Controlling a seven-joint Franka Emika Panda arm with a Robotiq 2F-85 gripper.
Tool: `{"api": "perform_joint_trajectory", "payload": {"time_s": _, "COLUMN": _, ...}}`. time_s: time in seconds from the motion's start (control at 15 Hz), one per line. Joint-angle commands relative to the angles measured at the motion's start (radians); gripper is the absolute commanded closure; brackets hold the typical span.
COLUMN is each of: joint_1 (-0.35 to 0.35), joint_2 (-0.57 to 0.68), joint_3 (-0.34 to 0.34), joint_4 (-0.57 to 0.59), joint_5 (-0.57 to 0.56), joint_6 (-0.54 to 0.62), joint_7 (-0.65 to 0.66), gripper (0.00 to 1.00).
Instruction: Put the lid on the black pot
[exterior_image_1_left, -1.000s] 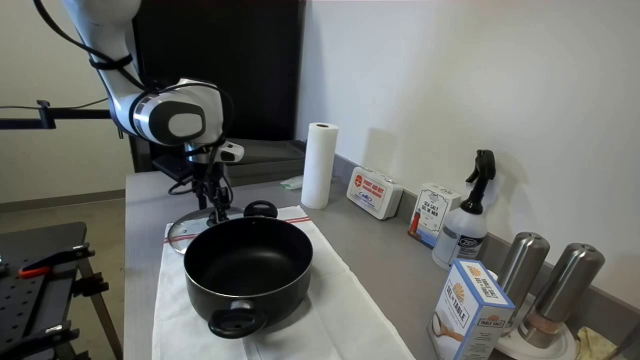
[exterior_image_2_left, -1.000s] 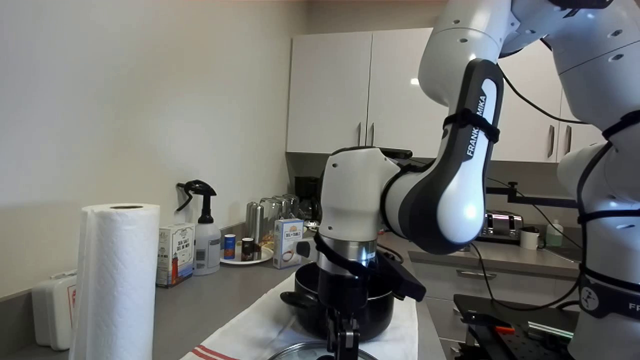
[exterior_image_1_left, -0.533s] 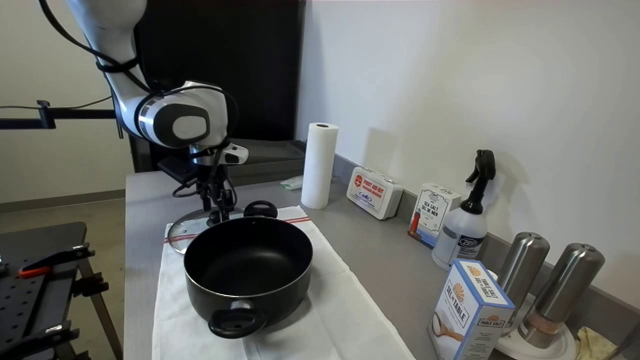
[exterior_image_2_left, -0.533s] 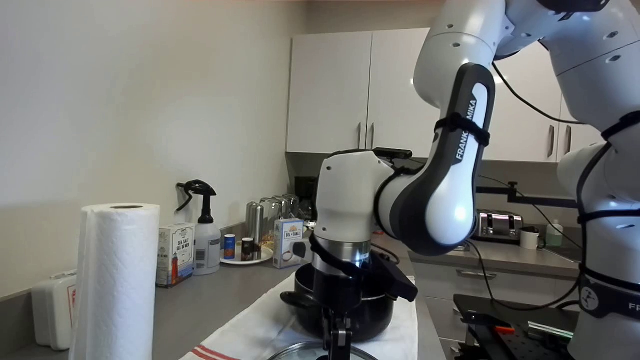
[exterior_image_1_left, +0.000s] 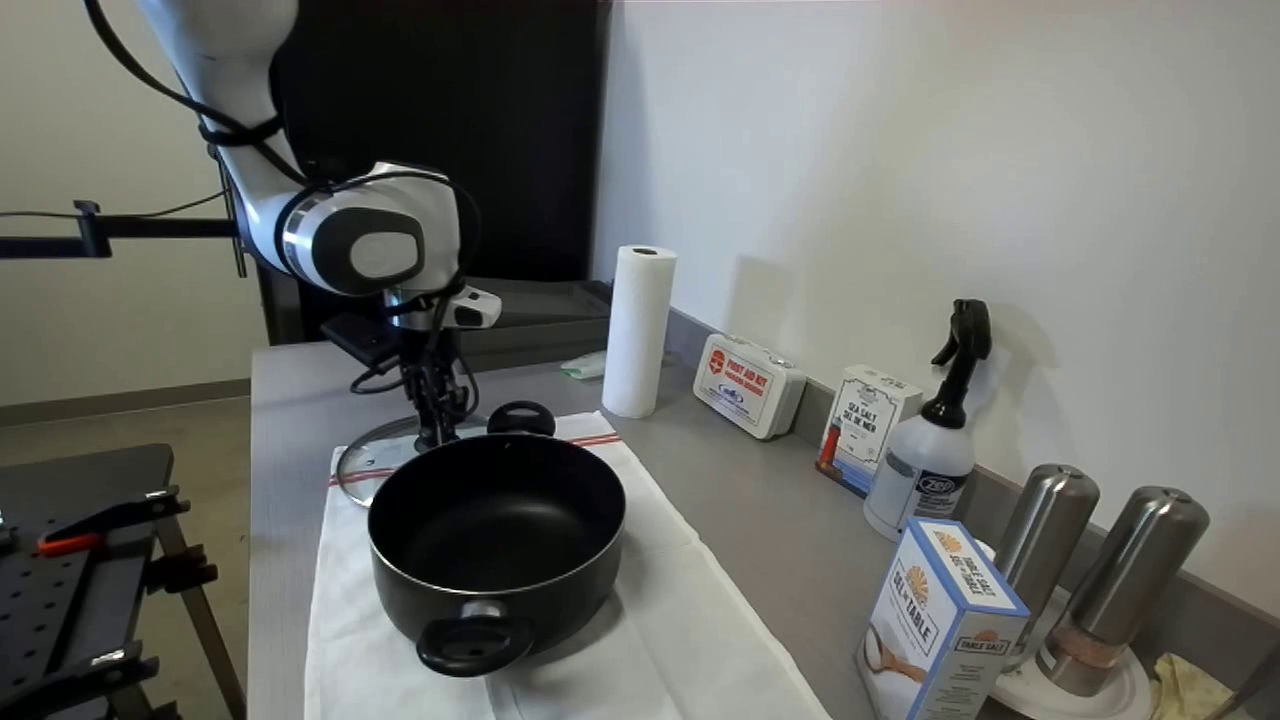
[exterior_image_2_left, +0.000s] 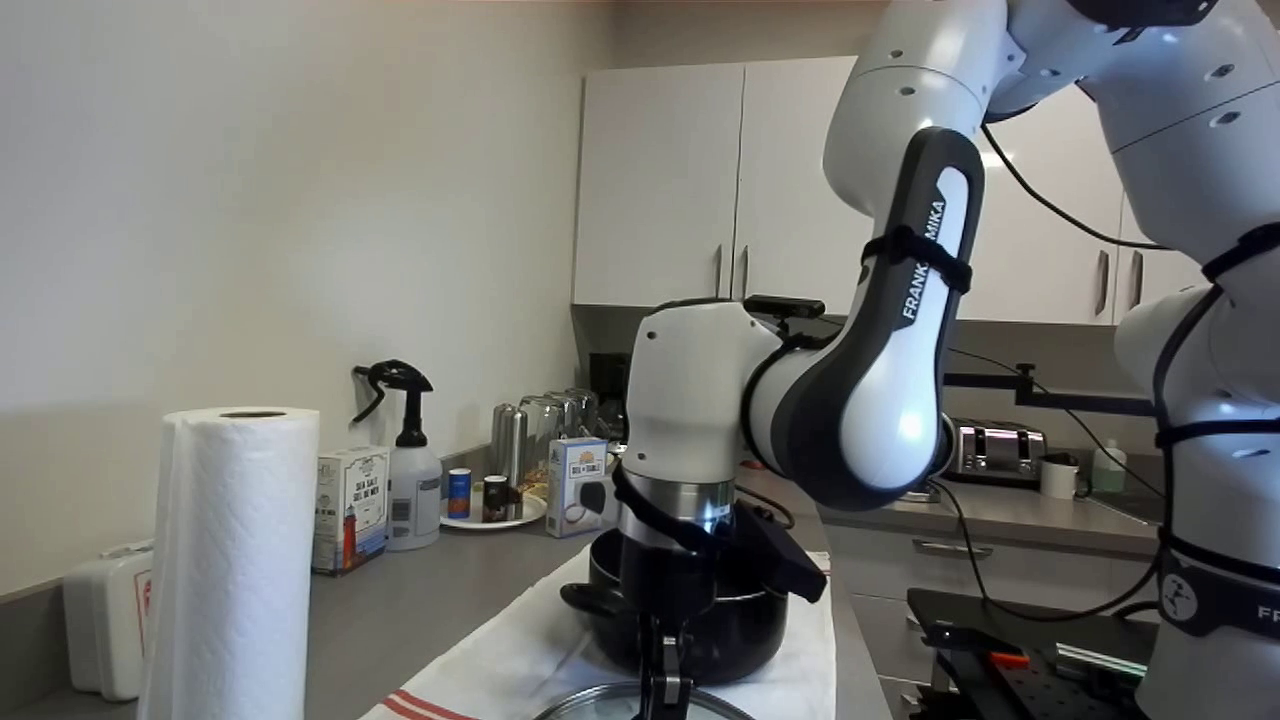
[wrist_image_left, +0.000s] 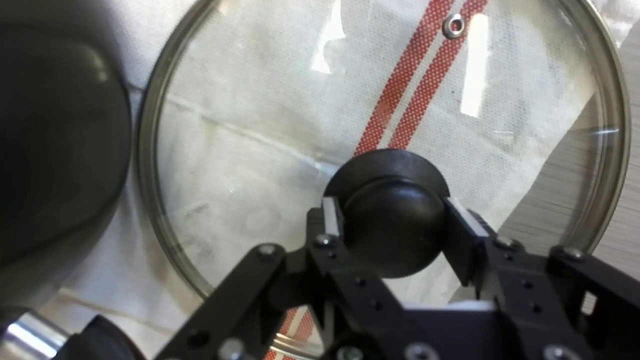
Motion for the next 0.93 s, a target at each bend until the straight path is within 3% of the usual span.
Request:
{"api": "perform_joint_trajectory", "payload": {"time_s": 0.0, "joint_1": 0.012, "joint_2": 0.019, "joint_3": -0.009, "joint_4": 0.019, "joint_5": 0.034, "joint_6": 0.010, "joint_7": -0.037, "gripper": 0.75}}
{"api": "perform_joint_trajectory", "payload": {"time_s": 0.2, "joint_1": 0.008, "joint_2": -0.021, "joint_3": 0.005, "joint_4": -0.003, "joint_5": 0.048, "joint_6": -0.008, "joint_7": -0.043, "gripper": 0.75}}
{"api": "perform_joint_trajectory", "payload": {"time_s": 0.47, "joint_1": -0.042, "joint_2": -0.098, "joint_3": 0.102, "joint_4": -0.056, "joint_5": 0.136, "joint_6": -0.039, "joint_7": -0.155, "gripper": 0.75}}
{"api": "perform_joint_trajectory", "payload": {"time_s": 0.87, "joint_1": -0.047, "joint_2": -0.201, "joint_3": 0.177, "joint_4": -0.106, "joint_5": 0.224, "joint_6": -0.077, "joint_7": -0.242, "gripper": 0.75}}
